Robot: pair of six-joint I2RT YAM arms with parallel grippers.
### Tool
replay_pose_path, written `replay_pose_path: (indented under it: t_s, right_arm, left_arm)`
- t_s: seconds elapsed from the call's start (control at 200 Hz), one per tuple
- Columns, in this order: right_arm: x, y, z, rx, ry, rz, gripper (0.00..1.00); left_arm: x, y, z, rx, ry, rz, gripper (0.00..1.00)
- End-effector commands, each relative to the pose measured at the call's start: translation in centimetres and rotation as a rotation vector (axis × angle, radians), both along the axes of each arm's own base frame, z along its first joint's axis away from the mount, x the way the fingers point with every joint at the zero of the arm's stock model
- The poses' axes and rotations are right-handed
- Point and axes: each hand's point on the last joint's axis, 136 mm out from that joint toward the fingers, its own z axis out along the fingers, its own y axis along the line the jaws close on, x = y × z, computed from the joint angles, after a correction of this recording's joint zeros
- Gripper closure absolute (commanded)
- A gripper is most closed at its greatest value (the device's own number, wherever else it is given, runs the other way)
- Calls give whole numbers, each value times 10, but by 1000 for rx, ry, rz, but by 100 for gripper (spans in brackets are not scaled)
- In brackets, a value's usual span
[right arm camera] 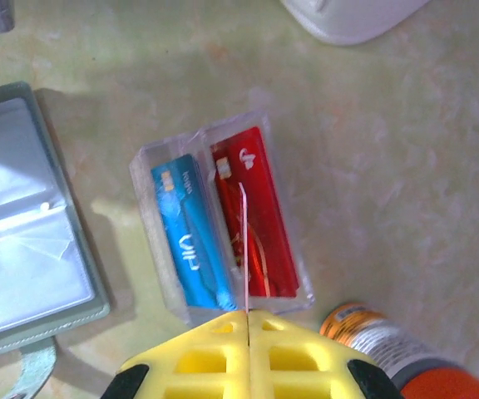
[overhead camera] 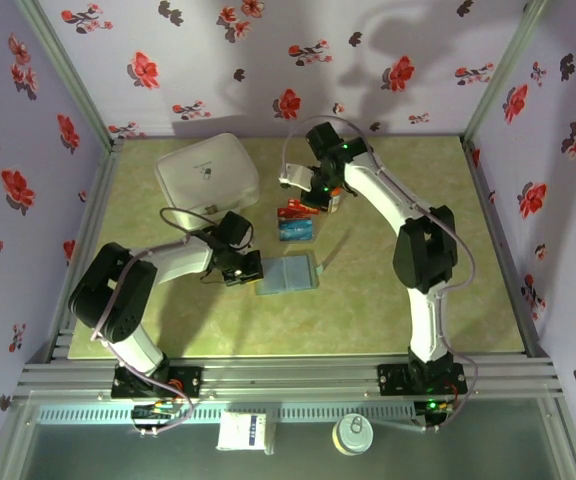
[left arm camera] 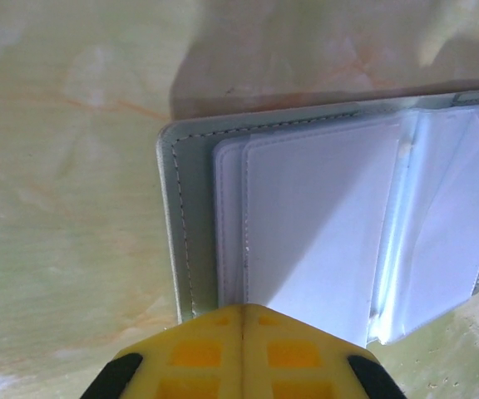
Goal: Take the credit cards out of the card holder
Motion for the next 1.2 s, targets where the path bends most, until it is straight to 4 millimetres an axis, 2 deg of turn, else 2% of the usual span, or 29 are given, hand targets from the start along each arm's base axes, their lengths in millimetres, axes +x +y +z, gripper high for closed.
replay_pose_path:
  t_s: [0.0, 0.34, 0.875, 1.195]
  right_arm:
    - [-6, -1, -5, -26, 65, 66, 100]
    - [7, 12, -17, -14, 77, 107, 100]
    - [19, 18, -37, -21, 80, 119, 100]
    - [23, 27, -23, 26, 55, 120, 100]
  left_arm:
    - [0, 7, 3, 7, -11, 27, 94]
    - [1, 12, 11, 9, -25, 43, 94]
    - [-6, 18, 4, 24, -5, 51, 94]
    - [-7, 19, 2, 27, -1, 55, 94]
